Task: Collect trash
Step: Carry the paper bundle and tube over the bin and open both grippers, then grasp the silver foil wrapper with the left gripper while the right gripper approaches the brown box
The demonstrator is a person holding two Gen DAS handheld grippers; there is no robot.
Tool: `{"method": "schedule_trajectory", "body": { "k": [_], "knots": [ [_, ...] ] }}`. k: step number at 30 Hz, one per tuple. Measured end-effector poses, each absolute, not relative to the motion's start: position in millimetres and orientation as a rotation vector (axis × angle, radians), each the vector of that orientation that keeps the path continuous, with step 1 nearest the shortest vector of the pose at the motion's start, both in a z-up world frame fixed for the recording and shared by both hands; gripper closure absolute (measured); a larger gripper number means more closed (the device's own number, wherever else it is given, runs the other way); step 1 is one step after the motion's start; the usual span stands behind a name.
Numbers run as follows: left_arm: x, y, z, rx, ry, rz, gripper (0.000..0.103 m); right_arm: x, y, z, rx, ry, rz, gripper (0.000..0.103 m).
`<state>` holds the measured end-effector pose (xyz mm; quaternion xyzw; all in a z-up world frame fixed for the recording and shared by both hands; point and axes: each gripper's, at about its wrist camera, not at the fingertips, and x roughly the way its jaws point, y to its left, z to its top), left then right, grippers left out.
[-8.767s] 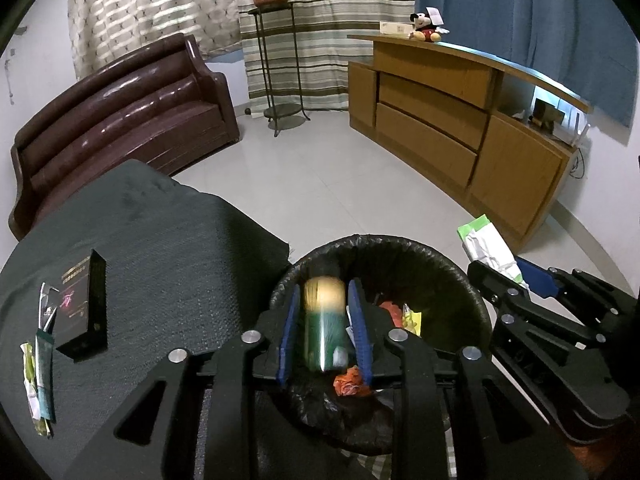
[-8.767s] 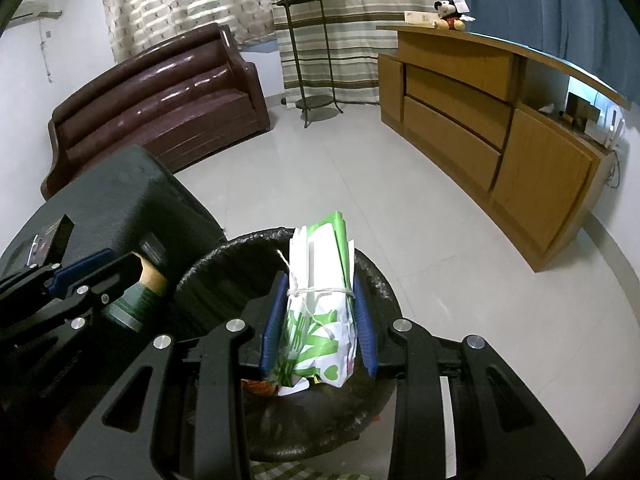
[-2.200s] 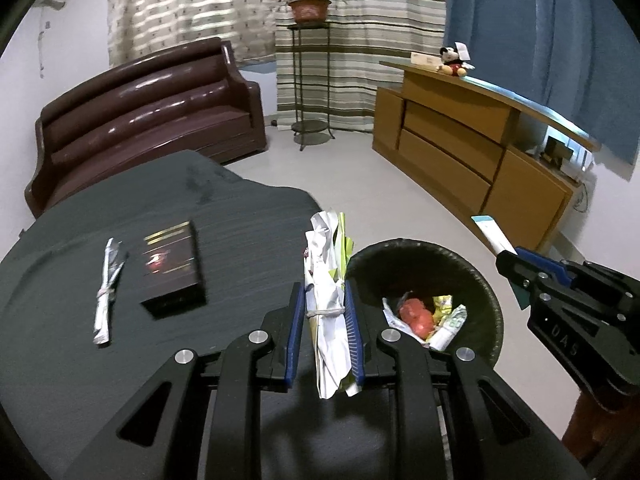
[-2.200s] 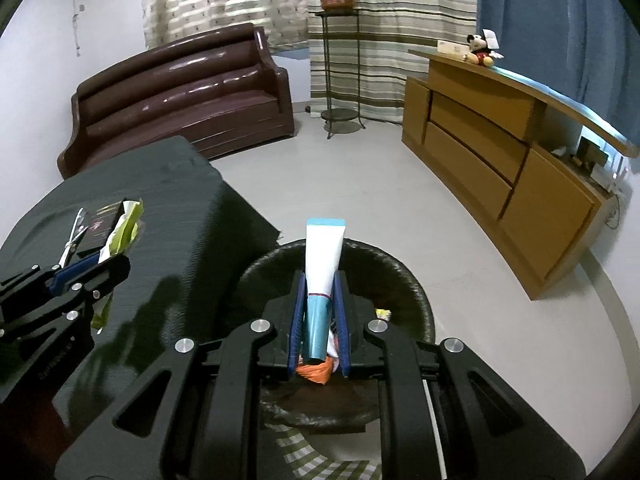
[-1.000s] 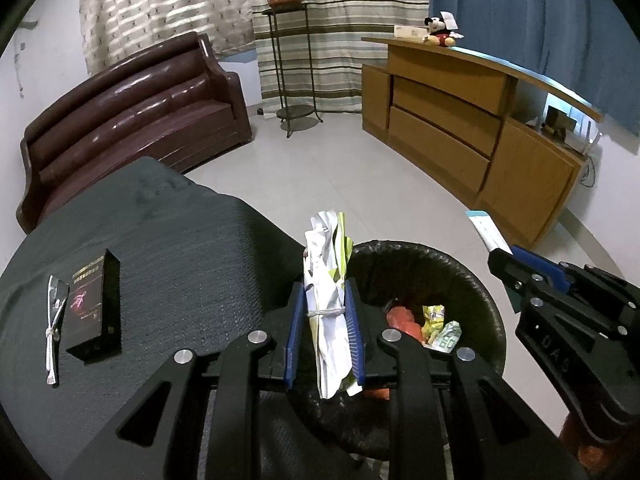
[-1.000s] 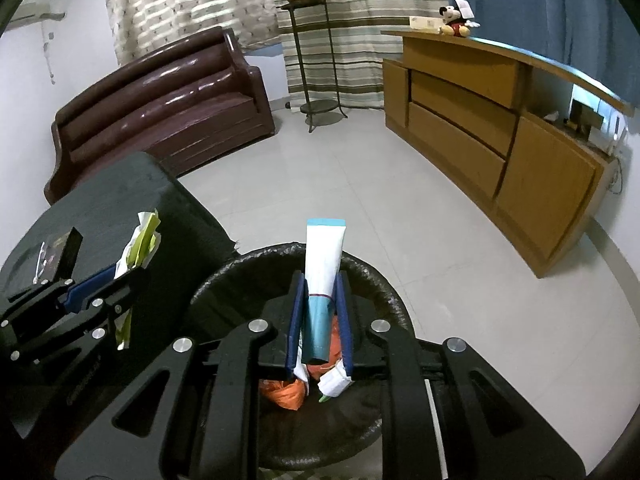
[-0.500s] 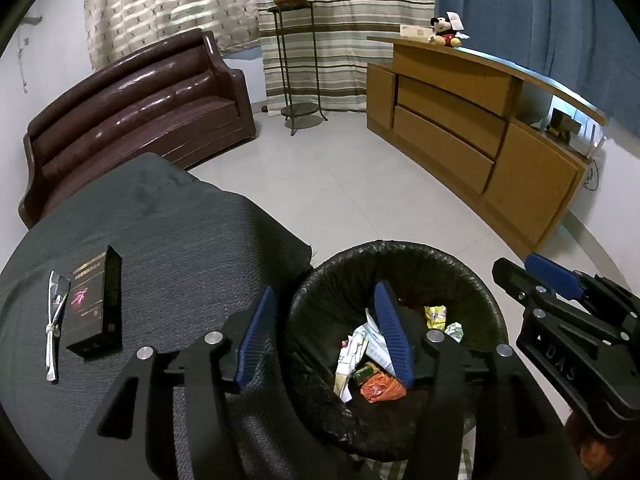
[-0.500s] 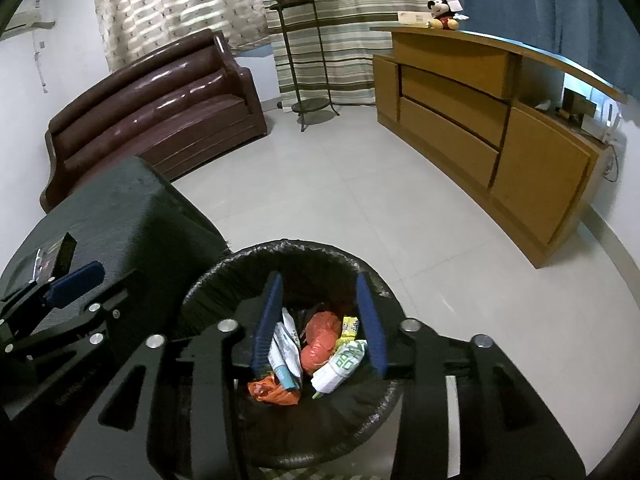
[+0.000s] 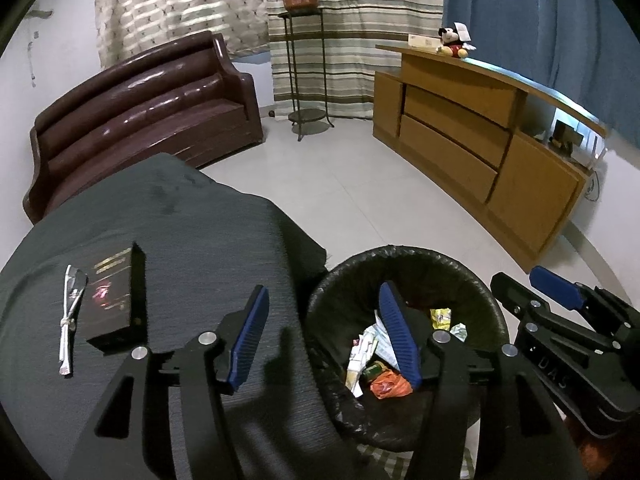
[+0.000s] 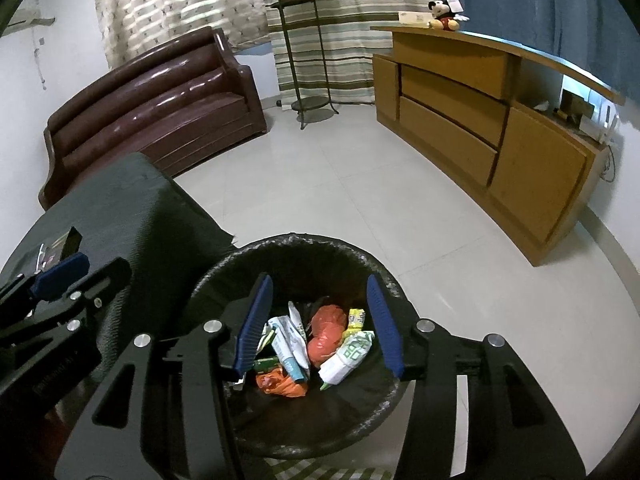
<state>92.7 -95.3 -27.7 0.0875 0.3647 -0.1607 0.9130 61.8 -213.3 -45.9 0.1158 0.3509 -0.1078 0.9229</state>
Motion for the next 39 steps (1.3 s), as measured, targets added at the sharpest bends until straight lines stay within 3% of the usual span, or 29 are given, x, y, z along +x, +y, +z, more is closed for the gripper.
{"method": "schedule_trajectory", "body": {
  "k": [30,33,34,39],
  "knots": [
    [116,91,-26,0.034,0.791,0.019,0.045,106,-65,-20,0.127,0.722,0.041,0.054],
    [124,105,-28,0.024,0.805,0.047,0.045,113,-48,-20,0.111,0.728,0.069,0.051],
    [126,108,-29,0.022,0.811,0.053,0.045,115,-43,-19,0.105,0.729,0.075,0.046],
    [136,115,-34,0.02,0.835,0.061,0.045,126,-24,-18,0.083,0.741,0.102,0.045]
  ]
}}
